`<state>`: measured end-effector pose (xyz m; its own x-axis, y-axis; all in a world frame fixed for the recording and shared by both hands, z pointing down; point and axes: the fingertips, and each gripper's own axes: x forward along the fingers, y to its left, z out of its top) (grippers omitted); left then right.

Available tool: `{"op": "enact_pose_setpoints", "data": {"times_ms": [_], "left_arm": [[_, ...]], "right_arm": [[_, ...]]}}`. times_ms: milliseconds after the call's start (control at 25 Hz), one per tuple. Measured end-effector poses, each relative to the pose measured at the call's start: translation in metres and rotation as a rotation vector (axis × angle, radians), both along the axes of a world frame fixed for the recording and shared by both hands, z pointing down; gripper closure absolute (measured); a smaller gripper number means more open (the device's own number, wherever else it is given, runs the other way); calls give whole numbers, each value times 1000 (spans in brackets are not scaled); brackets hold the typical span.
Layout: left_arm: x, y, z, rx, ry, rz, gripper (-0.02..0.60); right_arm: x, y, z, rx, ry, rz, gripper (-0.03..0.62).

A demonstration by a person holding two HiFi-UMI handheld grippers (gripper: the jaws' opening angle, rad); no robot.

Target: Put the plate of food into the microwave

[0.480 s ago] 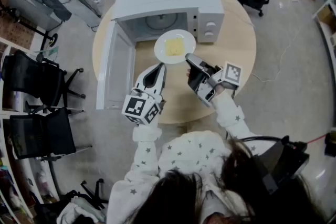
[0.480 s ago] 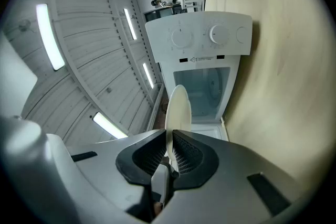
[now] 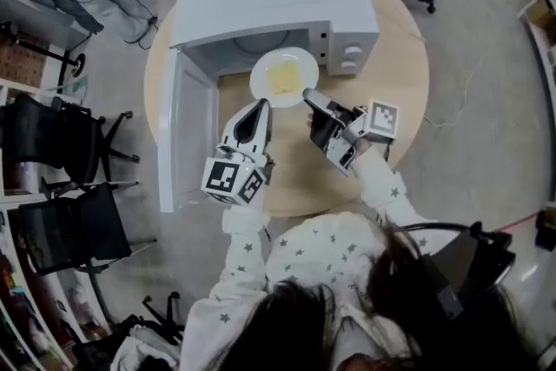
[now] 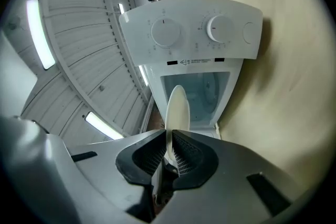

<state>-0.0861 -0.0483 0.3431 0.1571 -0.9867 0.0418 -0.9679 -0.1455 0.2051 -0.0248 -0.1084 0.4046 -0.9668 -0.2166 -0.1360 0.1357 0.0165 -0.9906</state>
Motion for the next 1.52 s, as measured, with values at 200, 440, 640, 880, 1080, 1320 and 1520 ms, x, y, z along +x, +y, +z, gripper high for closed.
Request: {"op": "enact_pose_setpoints", "data": {"times_ms": [200, 440, 640, 880, 1080, 1320, 1520], "left_arm": [[-24, -23, 11, -29, -4, -17, 586], [-47, -42, 21, -52, 7, 4, 586], [-64, -62, 40, -56, 16, 54, 586], [-70, -85, 68, -39, 89, 146, 586], [-71, -89, 77, -34, 90, 198, 586], [-87, -96, 88, -51, 94, 192, 586], [-93, -99, 95, -64, 106, 195, 586]], "right_arm": [[-25, -25, 16, -26, 22, -14, 571], [-50, -42, 25, -45, 36, 26, 571], [-80, -58, 41, -6, 75, 77, 571], [-102, -75, 67, 31, 122, 165, 571], [-103, -82, 76, 29, 128, 247, 571], [-113, -90, 89, -29, 139, 292, 571], [-125, -93, 90, -50, 152, 293, 571]]}}
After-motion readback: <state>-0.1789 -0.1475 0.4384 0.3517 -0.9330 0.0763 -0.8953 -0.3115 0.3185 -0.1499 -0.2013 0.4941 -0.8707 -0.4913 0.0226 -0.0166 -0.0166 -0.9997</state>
